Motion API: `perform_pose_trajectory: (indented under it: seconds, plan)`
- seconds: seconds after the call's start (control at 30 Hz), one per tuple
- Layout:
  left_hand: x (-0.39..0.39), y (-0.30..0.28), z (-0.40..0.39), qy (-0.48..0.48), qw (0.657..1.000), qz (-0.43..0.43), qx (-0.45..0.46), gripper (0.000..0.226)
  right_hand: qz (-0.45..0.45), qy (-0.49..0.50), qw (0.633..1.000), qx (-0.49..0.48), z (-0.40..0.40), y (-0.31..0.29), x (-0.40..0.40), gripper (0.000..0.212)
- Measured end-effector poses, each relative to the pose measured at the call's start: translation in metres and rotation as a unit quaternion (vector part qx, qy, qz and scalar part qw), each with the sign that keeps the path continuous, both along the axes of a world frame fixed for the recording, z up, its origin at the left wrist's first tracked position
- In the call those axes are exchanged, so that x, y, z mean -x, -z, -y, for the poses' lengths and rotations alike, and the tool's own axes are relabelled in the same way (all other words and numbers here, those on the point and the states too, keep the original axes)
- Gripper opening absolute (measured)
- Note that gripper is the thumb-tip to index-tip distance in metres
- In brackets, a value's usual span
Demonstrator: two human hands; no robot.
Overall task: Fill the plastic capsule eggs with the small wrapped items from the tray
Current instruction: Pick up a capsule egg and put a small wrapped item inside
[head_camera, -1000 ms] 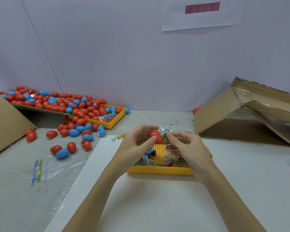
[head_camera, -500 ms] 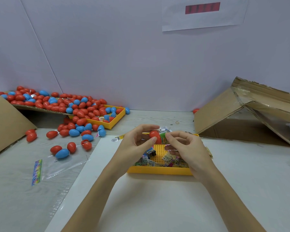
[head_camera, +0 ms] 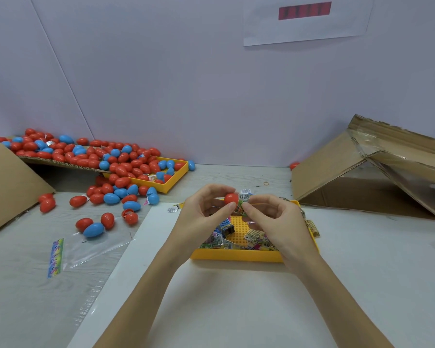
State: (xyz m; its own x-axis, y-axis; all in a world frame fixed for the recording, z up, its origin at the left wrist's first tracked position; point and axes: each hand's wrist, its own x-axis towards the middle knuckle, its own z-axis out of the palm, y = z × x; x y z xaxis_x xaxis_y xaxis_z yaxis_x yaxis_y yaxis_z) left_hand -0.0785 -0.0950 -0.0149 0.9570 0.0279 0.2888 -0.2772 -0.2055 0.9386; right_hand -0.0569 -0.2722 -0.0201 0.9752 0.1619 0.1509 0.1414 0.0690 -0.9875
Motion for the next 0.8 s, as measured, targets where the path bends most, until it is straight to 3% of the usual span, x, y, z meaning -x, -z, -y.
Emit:
perform_pose_trajectory:
  seconds: [0.27, 0.43, 0.67, 0.8]
  plan:
    - [-0.001, 0.0, -0.001, -0.003, 1.0, 0.02, -0.015, 0.029, -0.008, 0.001, 1.0, -0.001, -0.002, -0.002, 0.004, 0.019]
    - [0.0, 0.001, -0.001, 0.014, 0.997, 0.067, -0.035, 0.045, -0.101, -0.036, 0.991, -0.085, -0.003, -0.006, 0.007, 0.024]
    - [-0.001, 0.004, -0.001, -0.017, 0.977, 0.184, -0.103, 0.044, -0.266, -0.169, 0.926, -0.208, 0.001, -0.014, 0.008, 0.039]
    - [-0.002, 0.007, 0.002, -0.058, 0.948, 0.254, -0.182, 0.042, -0.356, -0.207, 0.871, -0.267, 0.004, -0.019, 0.009, 0.04]
